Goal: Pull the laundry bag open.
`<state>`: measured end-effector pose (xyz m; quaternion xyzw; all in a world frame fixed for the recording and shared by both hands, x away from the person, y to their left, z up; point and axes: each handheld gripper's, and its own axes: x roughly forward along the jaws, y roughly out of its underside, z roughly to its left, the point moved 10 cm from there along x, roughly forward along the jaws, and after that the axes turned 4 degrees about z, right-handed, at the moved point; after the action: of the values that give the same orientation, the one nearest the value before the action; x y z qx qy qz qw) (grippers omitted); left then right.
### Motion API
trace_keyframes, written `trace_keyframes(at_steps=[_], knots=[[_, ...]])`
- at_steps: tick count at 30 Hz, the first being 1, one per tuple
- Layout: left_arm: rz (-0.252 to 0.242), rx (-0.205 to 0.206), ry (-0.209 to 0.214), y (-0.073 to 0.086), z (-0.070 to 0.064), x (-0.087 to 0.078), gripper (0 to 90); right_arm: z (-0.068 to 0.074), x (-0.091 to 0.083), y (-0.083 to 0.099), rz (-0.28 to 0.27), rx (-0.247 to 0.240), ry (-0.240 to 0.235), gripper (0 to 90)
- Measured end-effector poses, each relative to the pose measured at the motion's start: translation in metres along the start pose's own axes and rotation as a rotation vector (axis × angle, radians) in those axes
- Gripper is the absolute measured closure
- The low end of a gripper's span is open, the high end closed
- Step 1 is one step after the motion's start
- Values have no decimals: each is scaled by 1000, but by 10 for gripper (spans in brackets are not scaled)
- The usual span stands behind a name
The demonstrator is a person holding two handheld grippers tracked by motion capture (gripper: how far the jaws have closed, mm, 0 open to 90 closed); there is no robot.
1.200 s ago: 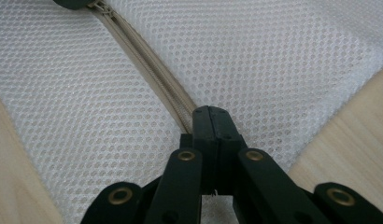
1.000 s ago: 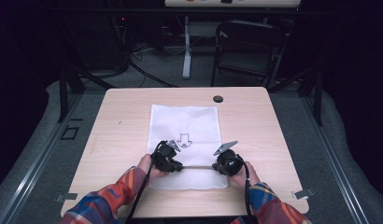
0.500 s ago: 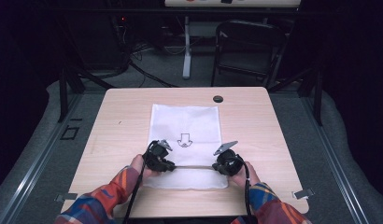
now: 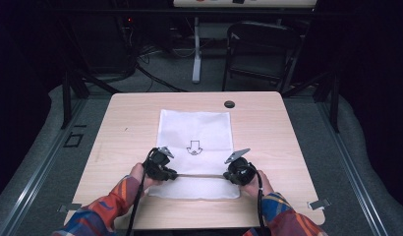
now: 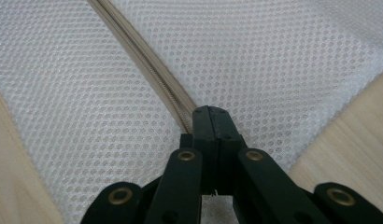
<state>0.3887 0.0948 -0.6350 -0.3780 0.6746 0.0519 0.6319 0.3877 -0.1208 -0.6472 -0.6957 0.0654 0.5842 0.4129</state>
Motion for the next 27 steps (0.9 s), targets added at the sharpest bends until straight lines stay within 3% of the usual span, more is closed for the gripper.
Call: trace_keyframes(at_steps=[3,4,5,27], knots=[[2,-9,3,4,1,-2,814,0,0,0,0,0,-1,900],[2,-10,-19,5,3,-2,814,0,0,0,0,-1,-1,900],[4,-13,-2,6,3,-3,814,0,0,0,1,-1,-2,900],[15,-58,-27,20,13,-13,813,0,0,0,2,-1,0,900]])
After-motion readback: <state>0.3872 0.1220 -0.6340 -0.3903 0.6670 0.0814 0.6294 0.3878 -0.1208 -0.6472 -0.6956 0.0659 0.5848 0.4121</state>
